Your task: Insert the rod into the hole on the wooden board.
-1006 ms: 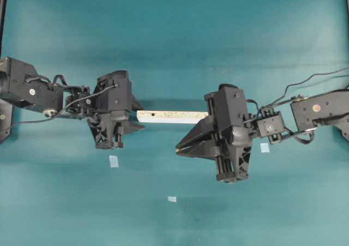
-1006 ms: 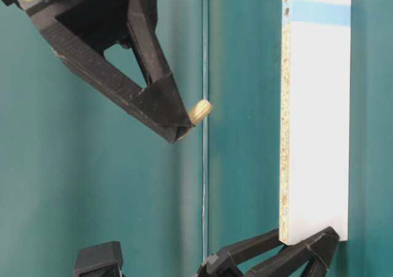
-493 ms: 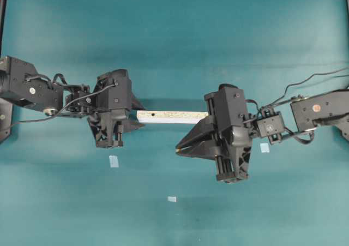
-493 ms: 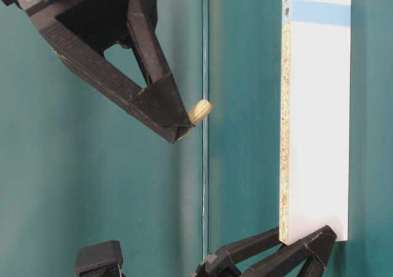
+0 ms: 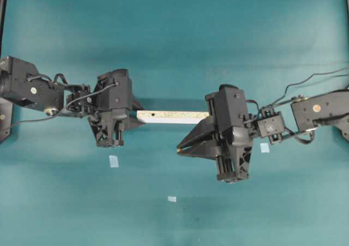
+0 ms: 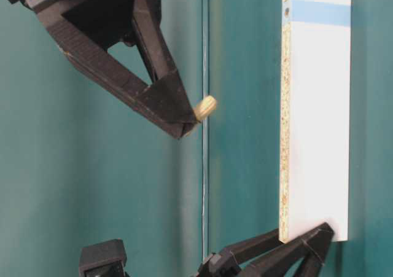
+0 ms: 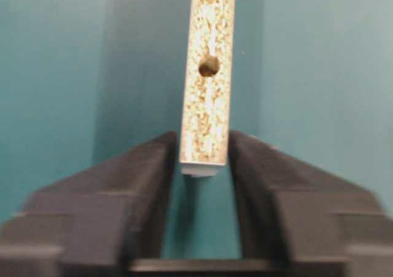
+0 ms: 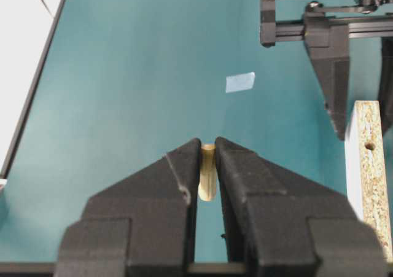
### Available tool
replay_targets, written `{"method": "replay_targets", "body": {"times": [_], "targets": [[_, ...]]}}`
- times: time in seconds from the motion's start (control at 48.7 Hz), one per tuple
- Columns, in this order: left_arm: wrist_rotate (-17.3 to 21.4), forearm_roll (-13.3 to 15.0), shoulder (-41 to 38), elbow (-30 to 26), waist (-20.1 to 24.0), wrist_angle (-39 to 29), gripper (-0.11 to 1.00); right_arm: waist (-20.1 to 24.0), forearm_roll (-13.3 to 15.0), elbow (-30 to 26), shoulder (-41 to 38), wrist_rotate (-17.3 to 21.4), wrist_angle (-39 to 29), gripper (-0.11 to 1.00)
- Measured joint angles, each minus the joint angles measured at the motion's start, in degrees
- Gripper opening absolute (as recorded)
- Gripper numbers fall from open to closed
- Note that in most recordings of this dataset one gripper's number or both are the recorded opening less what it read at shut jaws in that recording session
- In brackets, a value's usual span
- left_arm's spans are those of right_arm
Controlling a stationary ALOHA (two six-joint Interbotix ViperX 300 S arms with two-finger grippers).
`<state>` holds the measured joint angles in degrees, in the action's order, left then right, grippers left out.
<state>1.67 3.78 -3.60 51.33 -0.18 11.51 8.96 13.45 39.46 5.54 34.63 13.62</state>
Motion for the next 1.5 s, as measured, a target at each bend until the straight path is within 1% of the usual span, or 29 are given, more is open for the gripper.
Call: {"method": "replay_targets", "body": {"times": [0.041, 0.287, 0.472, 0.554, 0.636, 0.76, 0.842, 0.903, 1.006, 1.088, 1.232, 1.334, 1.499], "targets": [[0.0, 0.0, 0.1, 0.0, 0.0, 0.0, 0.31, 0.0, 0.0, 0.0, 0.0, 0.0, 0.0, 0.11], [0.1, 0.0, 0.0, 0.0, 0.0, 0.2, 0.31, 0.0, 0.0, 0.6, 0.0, 0.0, 0.0, 0.11], [0.1, 0.0, 0.1, 0.1, 0.0, 0.3, 0.31, -0.1, 0.0, 3.1, 0.2, 0.0, 0.5, 0.11], [0.1, 0.0, 0.1, 0.1, 0.0, 0.3, 0.31, -0.7, 0.0, 5.2, 1.1, -0.1, 2.9, 0.11], [0.1, 0.0, 0.1, 0.1, 0.0, 0.2, 0.31, -2.2, 0.0, 7.9, 2.5, -0.3, 7.3, 0.11], [0.0, 0.0, 0.0, 0.1, 0.0, 0.2, 0.31, -5.4, -0.2, 13.3, 3.8, -2.3, 16.8, 0.11], [0.1, 0.0, 0.0, 0.0, 0.0, 0.2, 0.31, -7.0, -1.6, 16.5, 4.1, -4.9, 23.0, 0.11], [0.0, 0.0, 0.0, 0.1, 0.0, 0.0, 0.31, -8.0, -3.5, 18.7, 4.1, -7.4, 26.6, 0.11], [0.0, 0.0, 0.0, 0.0, 0.0, -0.3, 0.31, -8.3, -7.9, 22.2, 4.2, -12.0, 31.6, 0.11], [0.0, 0.0, 0.1, 0.2, 0.0, -0.3, 0.31, -8.2, -11.3, 24.7, 4.3, -14.9, 34.4, 0.11], [0.0, 0.0, 0.1, 0.4, 0.0, -0.2, 0.31, -8.3, -16.4, 28.0, 4.3, -17.9, 39.3, 0.11], [-0.1, 0.0, 0.1, 0.5, 0.0, 0.0, 0.31, -8.3, -17.8, 29.7, 4.1, -18.7, 41.5, 0.11], [-0.1, 0.0, 0.1, 0.7, 0.0, 0.0, 0.31, -8.3, -18.0, 30.9, 1.8, -19.0, 43.2, 0.11]]}}
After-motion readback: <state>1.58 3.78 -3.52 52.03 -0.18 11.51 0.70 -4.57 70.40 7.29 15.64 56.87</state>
